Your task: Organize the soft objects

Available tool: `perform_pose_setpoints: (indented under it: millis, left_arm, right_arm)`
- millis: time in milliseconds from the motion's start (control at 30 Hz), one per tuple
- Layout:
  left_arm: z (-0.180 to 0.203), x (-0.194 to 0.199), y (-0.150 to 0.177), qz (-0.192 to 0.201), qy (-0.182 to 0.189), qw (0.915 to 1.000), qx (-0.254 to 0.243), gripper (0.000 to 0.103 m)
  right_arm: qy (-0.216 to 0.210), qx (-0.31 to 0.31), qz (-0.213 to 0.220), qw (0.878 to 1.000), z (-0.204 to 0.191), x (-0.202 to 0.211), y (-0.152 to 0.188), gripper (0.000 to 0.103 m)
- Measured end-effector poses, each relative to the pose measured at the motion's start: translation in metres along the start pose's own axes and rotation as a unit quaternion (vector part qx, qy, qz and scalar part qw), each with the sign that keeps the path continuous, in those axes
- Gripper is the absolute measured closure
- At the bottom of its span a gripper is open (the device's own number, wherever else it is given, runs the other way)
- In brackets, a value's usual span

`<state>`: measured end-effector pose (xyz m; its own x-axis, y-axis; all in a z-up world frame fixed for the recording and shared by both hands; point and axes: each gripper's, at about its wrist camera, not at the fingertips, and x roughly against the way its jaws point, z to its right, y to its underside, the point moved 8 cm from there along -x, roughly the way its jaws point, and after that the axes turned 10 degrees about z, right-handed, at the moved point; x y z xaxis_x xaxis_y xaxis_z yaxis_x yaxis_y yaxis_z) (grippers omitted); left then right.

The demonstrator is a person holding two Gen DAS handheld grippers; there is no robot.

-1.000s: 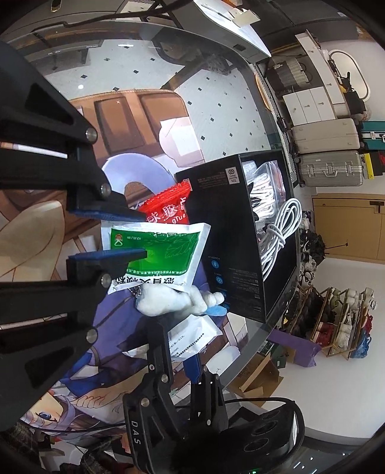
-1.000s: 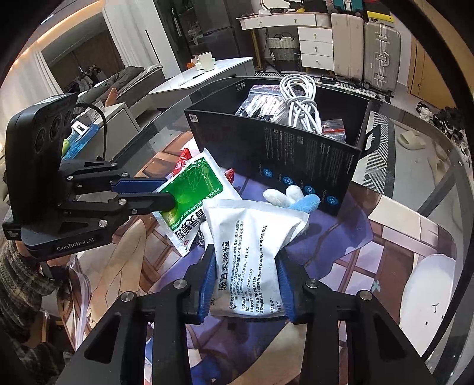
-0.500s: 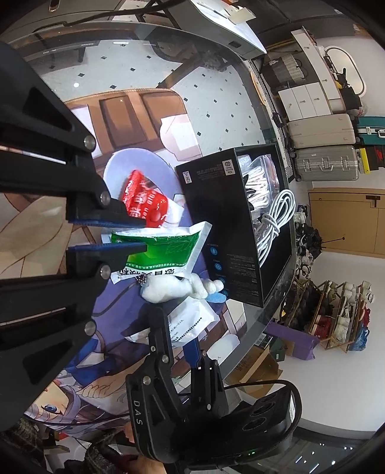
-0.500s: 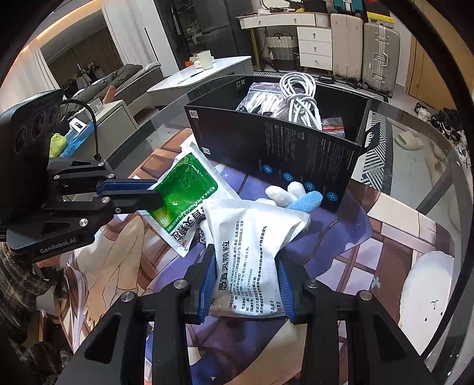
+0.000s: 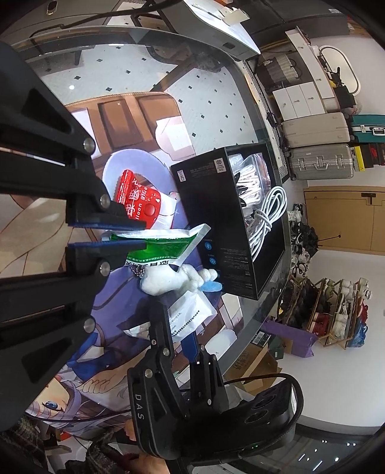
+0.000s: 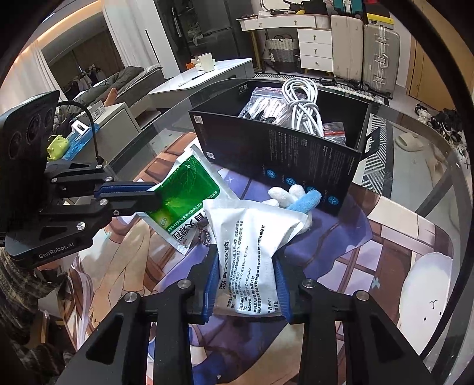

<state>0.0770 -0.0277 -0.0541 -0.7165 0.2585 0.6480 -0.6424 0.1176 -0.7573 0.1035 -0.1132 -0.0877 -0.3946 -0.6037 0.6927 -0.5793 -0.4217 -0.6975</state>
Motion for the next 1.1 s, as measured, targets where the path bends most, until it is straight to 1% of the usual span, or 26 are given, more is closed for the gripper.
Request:
perform_pose_setpoints:
  millis: [67, 167, 433, 633, 1000, 1100]
  left_arm:
    - [-0.001, 0.001, -0.001, -0.003, -0.008, 1.0000, -0.001, 0.100]
    - [0.000, 0.003, -0.002, -0.001, -0.004, 1.0000, 0.002, 0.101]
    - [0.001, 0.009, -0.009, 0.004, -0.011, 0.9999, 0.007, 0.101]
    - [0.002, 0.018, -0.017, 0.023, -0.014, 0.9996, 0.008, 0.101]
    - [0.004, 0.026, -0.034, 0.031, -0.025, 0.9992, -0.007, 0.102]
    - [0.003, 0.030, -0.039, 0.040, -0.028, 0.9988, -0.009, 0.102]
  right_arm:
    - [-0.001, -0.002, 0.002, 1.000, 0.001, 0.002, -0.002, 0.071]
    - [0.000, -0.001, 0.006, 1.000, 0.001, 0.007, -0.003, 0.072]
    - [0.007, 0.003, 0.011, 1.000, 0.004, 0.021, -0.010, 0.072]
    - [0.013, 0.004, 0.020, 1.000, 0.007, 0.032, -0.019, 0.072]
    - [0.015, 0.010, 0.033, 0.999, 0.006, 0.041, -0.034, 0.072]
    - [0.016, 0.011, 0.034, 0.999, 0.006, 0.043, -0.039, 0.072]
